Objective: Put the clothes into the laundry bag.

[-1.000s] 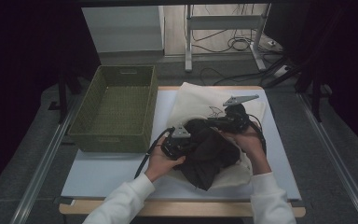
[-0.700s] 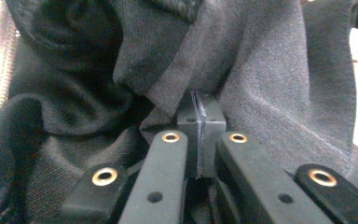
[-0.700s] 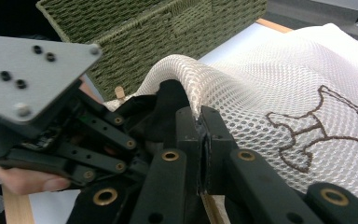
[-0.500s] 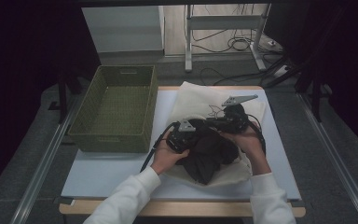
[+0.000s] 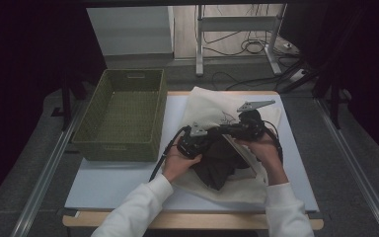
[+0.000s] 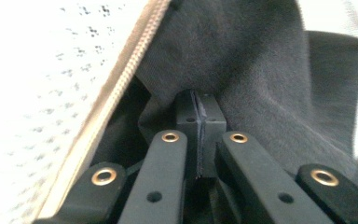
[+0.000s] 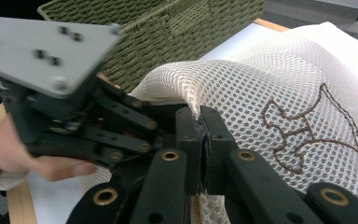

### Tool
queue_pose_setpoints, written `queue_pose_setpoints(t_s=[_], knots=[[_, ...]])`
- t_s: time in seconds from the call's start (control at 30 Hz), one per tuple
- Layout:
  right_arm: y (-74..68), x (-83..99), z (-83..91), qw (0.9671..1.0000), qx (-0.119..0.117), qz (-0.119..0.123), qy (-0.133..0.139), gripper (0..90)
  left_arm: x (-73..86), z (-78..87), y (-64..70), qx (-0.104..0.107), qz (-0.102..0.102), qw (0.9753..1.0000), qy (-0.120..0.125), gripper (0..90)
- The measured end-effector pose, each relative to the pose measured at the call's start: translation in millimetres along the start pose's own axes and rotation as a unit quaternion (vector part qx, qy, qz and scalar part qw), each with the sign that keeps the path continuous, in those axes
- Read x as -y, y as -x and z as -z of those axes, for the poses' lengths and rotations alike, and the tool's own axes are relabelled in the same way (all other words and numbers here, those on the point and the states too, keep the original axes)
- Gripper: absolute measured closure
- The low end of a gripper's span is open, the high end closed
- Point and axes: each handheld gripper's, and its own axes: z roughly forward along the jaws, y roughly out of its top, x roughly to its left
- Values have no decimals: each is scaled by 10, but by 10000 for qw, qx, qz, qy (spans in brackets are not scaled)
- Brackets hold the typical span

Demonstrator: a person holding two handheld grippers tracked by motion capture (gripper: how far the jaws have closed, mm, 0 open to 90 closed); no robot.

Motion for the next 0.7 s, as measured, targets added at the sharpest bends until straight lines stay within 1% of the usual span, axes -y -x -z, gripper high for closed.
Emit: queue_pose_setpoints(t_s=[0.1, 0.2, 0.23, 0.33, 0.4, 0.5, 0.57, 0.6, 0.7], knots=[[2, 0, 5, 10000, 19, 5, 13, 873, 24, 137, 28, 204, 89, 9996, 167, 898], [6, 1, 2, 10000, 19, -6, 21, 873, 62, 294, 76, 368, 78, 9989, 293, 899], [10, 2, 1, 10000, 11, -3, 23, 872, 80, 348, 92, 400, 34, 9987, 308, 899], [15, 5, -3, 10000, 14, -13, 32, 871, 154, 488, 133, 479, -17, 9982, 349, 899], [16, 7, -4, 10000, 13, -16, 32, 871, 218, 543, 151, 585, 41, 9977, 349, 899], [18, 6, -6, 10000, 16, -20, 32, 871, 320, 557, 178, 771, 149, 9966, 233, 899], [19, 6, -8, 10000, 21, -20, 20, 871, 383, 518, 204, 857, 154, 9962, 93, 899], [19, 7, -11, 10000, 20, -25, 12, 871, 413, 485, 222, 881, 134, 9960, 7, 899], [17, 7, -18, 10000, 27, -32, 8, 871, 478, 372, 292, 830, -20, 9963, -208, 899]])
